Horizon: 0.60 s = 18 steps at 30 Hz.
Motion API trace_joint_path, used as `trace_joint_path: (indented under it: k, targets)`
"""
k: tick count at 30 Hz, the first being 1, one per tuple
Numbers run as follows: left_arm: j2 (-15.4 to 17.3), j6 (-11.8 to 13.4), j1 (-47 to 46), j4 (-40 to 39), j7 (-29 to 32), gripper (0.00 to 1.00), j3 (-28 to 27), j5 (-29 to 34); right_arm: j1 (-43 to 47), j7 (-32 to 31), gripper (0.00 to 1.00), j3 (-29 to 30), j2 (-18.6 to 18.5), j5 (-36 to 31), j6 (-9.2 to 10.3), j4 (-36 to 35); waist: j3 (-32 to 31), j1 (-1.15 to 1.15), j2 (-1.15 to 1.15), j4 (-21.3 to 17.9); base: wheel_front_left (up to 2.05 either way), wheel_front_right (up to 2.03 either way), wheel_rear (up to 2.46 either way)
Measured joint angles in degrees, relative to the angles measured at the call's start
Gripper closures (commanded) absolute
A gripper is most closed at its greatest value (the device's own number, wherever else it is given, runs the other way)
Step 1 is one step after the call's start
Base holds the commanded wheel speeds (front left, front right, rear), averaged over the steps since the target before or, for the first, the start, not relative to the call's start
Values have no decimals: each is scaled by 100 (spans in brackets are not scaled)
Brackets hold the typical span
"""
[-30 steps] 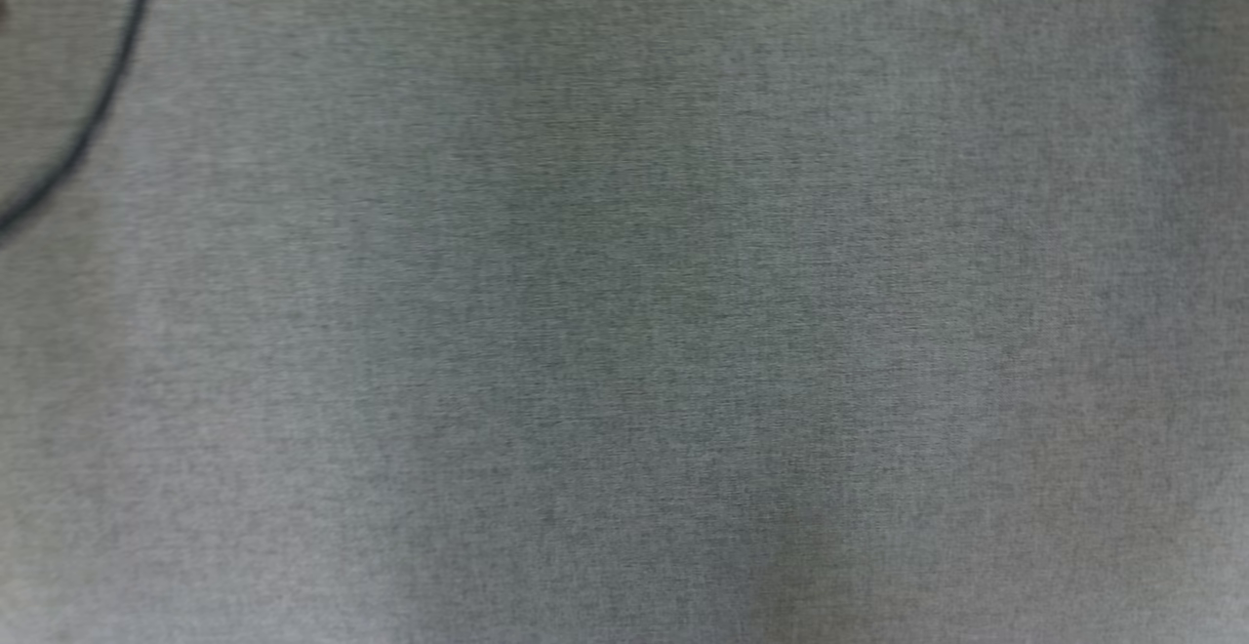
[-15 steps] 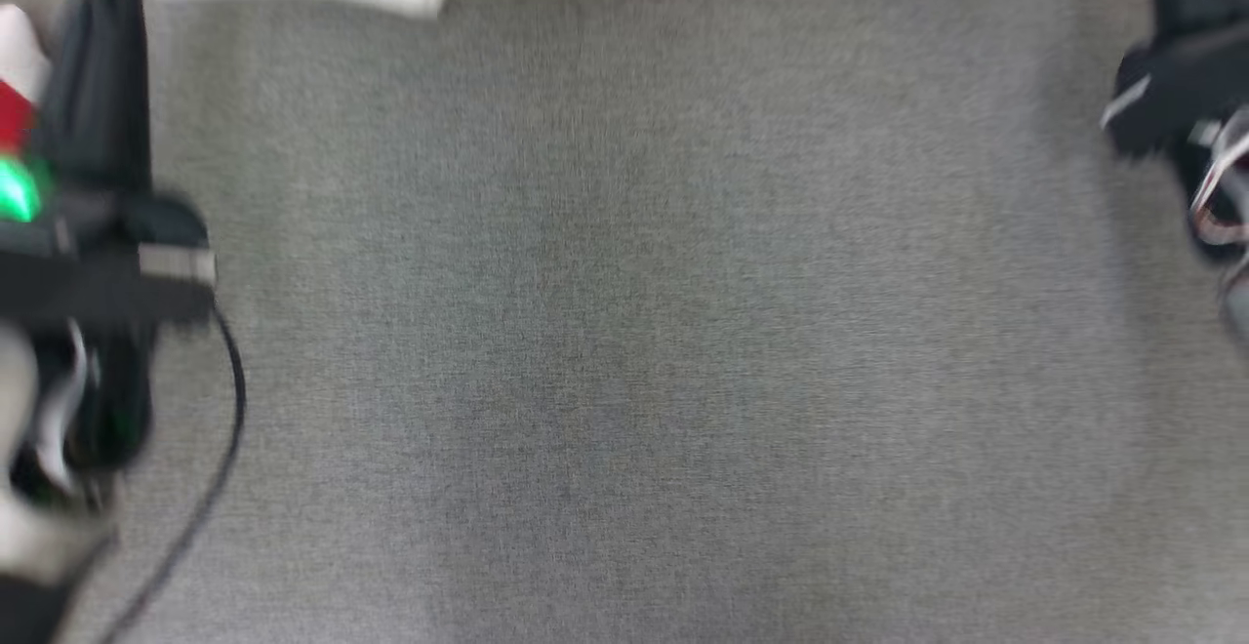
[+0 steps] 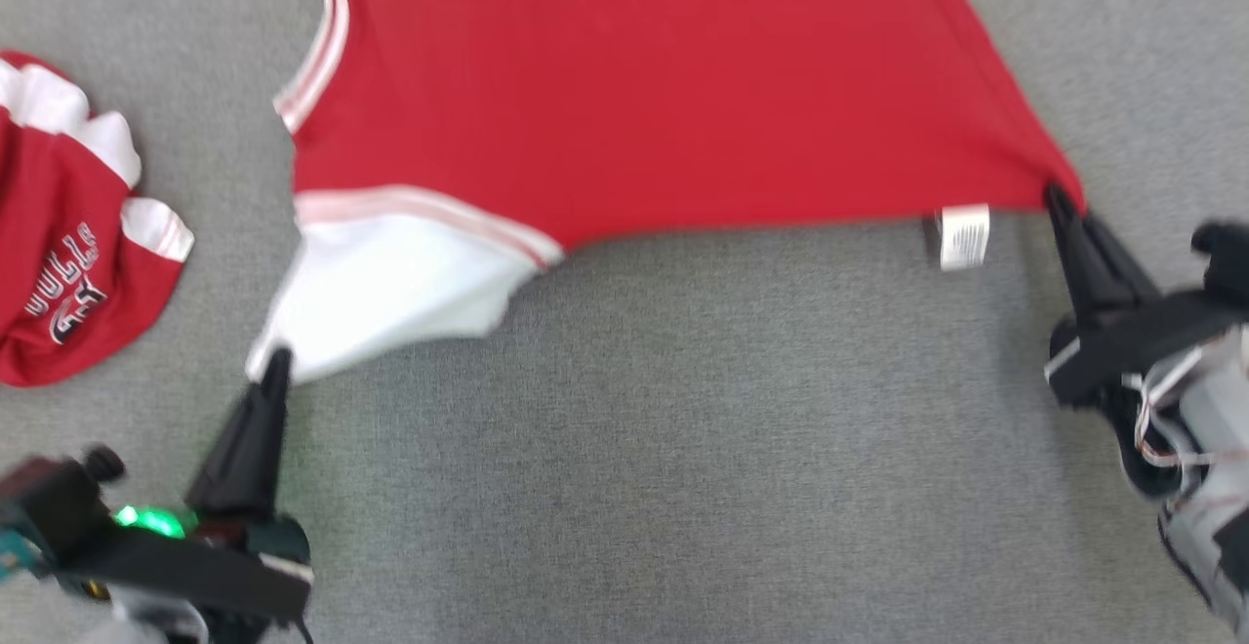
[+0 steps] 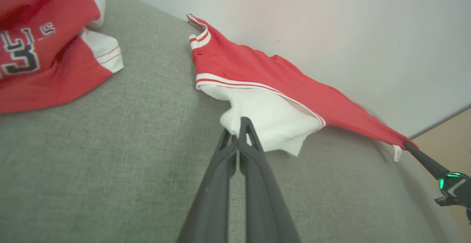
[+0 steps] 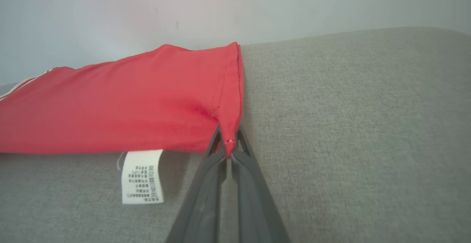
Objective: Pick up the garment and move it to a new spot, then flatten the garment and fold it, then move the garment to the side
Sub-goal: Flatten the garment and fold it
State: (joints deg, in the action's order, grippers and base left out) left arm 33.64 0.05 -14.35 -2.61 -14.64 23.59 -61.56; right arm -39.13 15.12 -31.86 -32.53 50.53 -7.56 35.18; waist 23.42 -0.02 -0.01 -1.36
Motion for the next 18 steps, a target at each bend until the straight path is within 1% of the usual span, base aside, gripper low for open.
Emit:
trace_joint_path:
  k: [3,5,9,13,14,15,18]
  targets:
    - [-147,-9,281,183,-16,100,40,69,369,0,100,88,3,91,0,-12,-198,1,0,-20,0,0,0]
    - [-279,-7,669,181,-19,100,-47,241,739,0,100,277,2,134,-1,-160,-391,0,0,-44,0,0,0]
    - [-668,29,1227,-53,-24,100,-390,566,1271,0,100,546,18,143,0,-499,-610,1,0,-84,0,0,0]
    - [-923,8,1707,-354,-24,100,-567,833,1882,0,100,833,-52,226,0,-771,-794,1,0,-101,0,0,0]
    - [-923,8,1707,-354,-24,100,-567,833,1882,0,100,833,-52,226,0,-771,-794,1,0,-101,0,0,0]
    - [-991,-3,1782,-449,-24,100,-601,853,2042,1,100,877,-90,230,0,-849,-836,1,0,-92,0,0,0]
    - [-1029,-5,2046,-699,-24,100,-599,890,2548,1,100,916,-210,183,0,-1048,-950,1,0,-45,0,0,0]
